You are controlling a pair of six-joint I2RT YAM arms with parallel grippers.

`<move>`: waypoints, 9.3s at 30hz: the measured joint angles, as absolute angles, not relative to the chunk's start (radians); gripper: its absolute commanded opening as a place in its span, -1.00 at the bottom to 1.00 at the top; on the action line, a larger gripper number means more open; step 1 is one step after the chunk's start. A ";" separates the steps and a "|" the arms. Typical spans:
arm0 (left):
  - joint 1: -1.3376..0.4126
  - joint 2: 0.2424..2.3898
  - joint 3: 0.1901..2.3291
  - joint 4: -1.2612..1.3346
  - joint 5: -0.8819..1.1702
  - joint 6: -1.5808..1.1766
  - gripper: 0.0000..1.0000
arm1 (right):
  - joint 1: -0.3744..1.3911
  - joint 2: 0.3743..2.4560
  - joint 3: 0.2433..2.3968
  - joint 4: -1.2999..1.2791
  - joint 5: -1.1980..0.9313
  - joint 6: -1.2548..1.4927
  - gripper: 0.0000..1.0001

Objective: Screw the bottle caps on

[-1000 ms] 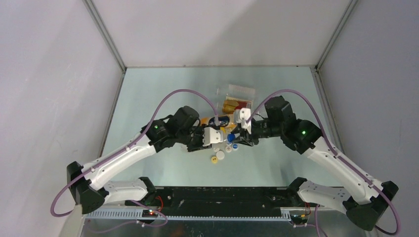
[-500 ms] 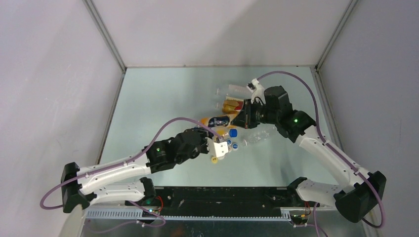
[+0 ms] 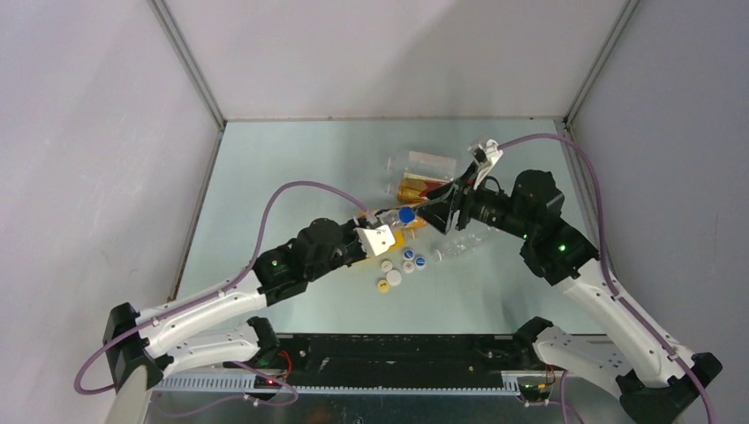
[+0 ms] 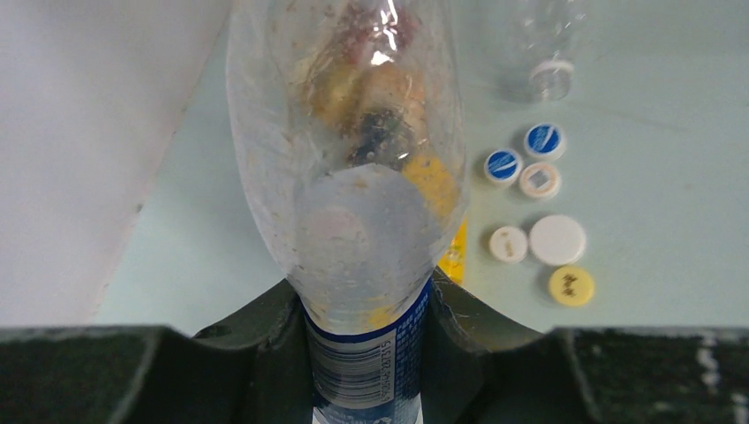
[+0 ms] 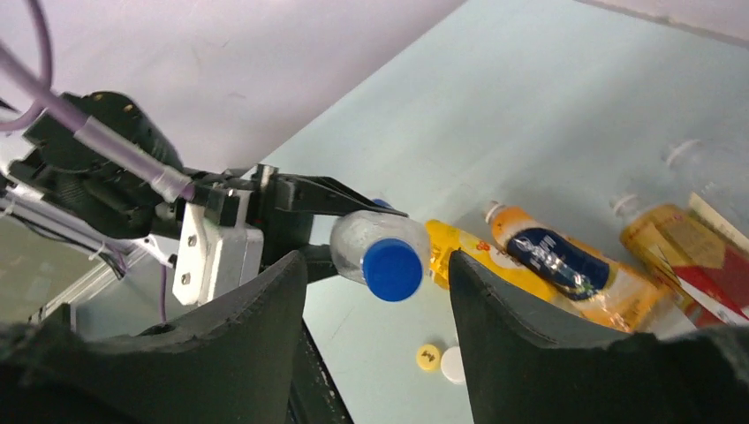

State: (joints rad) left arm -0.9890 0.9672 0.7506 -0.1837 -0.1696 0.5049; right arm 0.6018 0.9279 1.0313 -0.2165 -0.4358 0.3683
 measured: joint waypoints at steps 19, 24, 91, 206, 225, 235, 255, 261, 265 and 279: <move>-0.970 0.962 0.715 0.040 0.009 0.266 -0.72 | 0.815 0.980 0.984 -0.101 -0.200 0.295 -0.16; -0.966 0.963 0.715 0.057 0.009 0.248 -0.45 | 0.814 0.980 0.976 -0.060 -0.178 0.319 -0.77; -0.367 0.661 0.733 -0.197 -0.298 0.148 0.99 | -0.181 1.287 1.118 -0.027 -0.001 0.052 -1.00; -0.352 0.572 0.648 -0.197 -0.072 -0.050 0.99 | -0.410 1.328 1.081 -0.489 0.383 0.519 0.99; -0.352 0.556 0.568 -0.171 -0.111 -0.088 0.99 | -0.479 1.704 1.172 -0.609 0.577 0.272 0.81; -0.353 0.558 0.568 -0.150 -0.130 -0.088 0.99 | -0.422 1.909 1.258 -0.567 0.708 0.072 0.47; -0.355 0.585 0.553 -0.131 -0.139 -0.088 0.99 | -0.381 2.140 1.295 -0.361 0.873 -0.306 0.14; -0.355 0.592 0.549 -0.129 -0.139 -0.088 0.99 | -0.379 2.178 1.308 -0.355 0.926 -0.370 0.07; -0.355 0.592 0.549 -0.126 -0.138 -0.088 0.99 | -0.377 2.201 1.319 -0.366 0.959 -0.387 0.04; -0.355 0.587 0.536 -0.114 -0.137 -0.087 0.99 | -0.389 2.212 1.342 -0.474 0.949 -0.304 -0.03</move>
